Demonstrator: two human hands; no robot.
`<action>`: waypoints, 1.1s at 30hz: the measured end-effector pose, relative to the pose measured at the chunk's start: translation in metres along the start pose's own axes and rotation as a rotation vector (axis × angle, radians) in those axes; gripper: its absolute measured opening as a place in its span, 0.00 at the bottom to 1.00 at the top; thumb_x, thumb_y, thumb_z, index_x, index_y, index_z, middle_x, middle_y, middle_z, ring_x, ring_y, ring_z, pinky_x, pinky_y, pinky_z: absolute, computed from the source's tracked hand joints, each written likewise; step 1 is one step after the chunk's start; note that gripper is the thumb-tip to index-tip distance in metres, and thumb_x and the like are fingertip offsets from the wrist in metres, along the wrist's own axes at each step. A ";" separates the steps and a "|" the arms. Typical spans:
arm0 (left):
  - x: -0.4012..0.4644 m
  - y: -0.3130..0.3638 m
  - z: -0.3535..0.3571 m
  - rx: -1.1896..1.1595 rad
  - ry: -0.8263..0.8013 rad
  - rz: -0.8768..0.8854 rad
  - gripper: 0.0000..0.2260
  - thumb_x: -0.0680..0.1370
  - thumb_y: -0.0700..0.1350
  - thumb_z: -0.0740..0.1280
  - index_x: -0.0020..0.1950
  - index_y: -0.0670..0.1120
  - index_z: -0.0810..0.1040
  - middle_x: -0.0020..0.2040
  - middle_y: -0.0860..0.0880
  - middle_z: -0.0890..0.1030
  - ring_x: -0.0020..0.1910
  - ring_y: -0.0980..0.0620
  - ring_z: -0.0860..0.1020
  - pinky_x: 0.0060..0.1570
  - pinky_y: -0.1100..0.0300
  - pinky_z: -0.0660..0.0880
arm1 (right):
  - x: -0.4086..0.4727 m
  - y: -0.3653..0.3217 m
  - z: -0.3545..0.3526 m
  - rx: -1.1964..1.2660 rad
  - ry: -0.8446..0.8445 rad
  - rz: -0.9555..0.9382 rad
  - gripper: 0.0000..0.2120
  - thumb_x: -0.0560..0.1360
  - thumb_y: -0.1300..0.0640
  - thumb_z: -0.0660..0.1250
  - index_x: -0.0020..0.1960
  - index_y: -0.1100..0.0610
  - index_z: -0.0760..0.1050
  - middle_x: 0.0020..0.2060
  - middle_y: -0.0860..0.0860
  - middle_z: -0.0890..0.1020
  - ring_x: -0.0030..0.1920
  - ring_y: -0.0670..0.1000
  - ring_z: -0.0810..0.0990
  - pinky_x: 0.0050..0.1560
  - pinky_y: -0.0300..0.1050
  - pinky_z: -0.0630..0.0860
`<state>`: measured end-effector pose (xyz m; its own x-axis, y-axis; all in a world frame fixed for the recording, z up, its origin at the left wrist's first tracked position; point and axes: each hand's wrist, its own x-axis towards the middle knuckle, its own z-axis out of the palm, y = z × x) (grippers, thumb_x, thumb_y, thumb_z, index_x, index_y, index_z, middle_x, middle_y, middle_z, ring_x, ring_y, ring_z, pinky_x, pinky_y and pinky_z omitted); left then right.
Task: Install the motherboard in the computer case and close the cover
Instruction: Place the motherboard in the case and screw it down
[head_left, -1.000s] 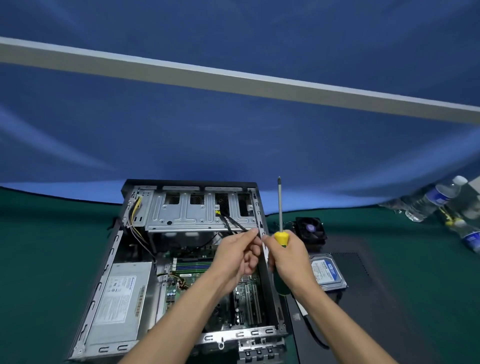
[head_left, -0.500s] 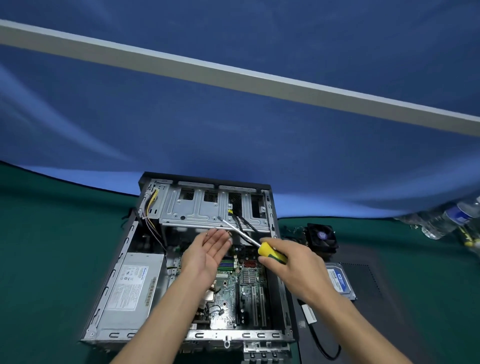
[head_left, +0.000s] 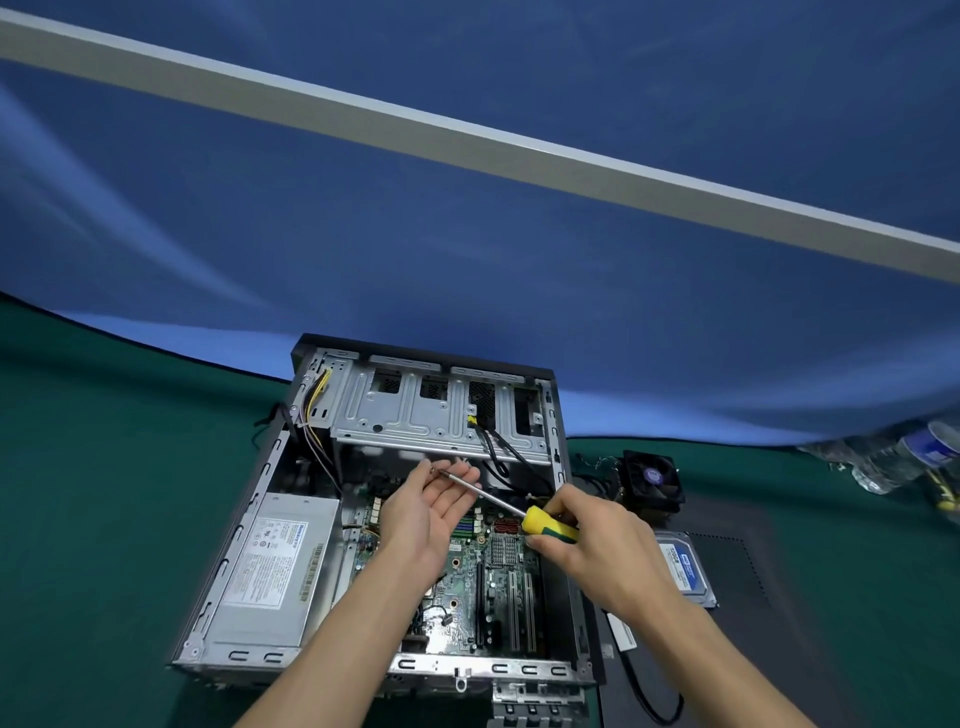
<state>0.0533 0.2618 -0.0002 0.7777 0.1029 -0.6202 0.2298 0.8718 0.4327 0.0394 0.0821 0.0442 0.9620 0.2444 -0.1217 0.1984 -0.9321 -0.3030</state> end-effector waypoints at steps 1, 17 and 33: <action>-0.001 0.000 -0.001 0.001 -0.007 -0.001 0.11 0.82 0.44 0.59 0.45 0.38 0.75 0.38 0.41 0.83 0.37 0.46 0.84 0.36 0.55 0.79 | 0.000 0.000 0.000 -0.002 -0.001 0.003 0.13 0.72 0.37 0.66 0.47 0.43 0.69 0.37 0.42 0.77 0.38 0.45 0.74 0.31 0.36 0.63; -0.001 -0.003 -0.016 0.098 0.008 0.089 0.10 0.80 0.41 0.61 0.49 0.35 0.77 0.41 0.39 0.84 0.39 0.45 0.84 0.33 0.59 0.80 | 0.006 -0.017 -0.001 -0.050 -0.069 0.027 0.13 0.72 0.38 0.67 0.44 0.44 0.68 0.32 0.41 0.73 0.35 0.44 0.72 0.29 0.36 0.61; 0.023 -0.022 -0.041 -0.052 0.233 -0.238 0.07 0.81 0.40 0.59 0.47 0.37 0.72 0.42 0.39 0.79 0.40 0.45 0.80 0.50 0.50 0.75 | 0.020 -0.030 -0.018 0.589 -0.068 0.254 0.11 0.71 0.64 0.70 0.46 0.53 0.71 0.40 0.55 0.81 0.36 0.59 0.81 0.38 0.51 0.78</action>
<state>0.0419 0.2641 -0.0507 0.5499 -0.0052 -0.8352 0.3541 0.9071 0.2275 0.0560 0.1095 0.0680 0.9476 0.0695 -0.3117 -0.1890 -0.6648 -0.7227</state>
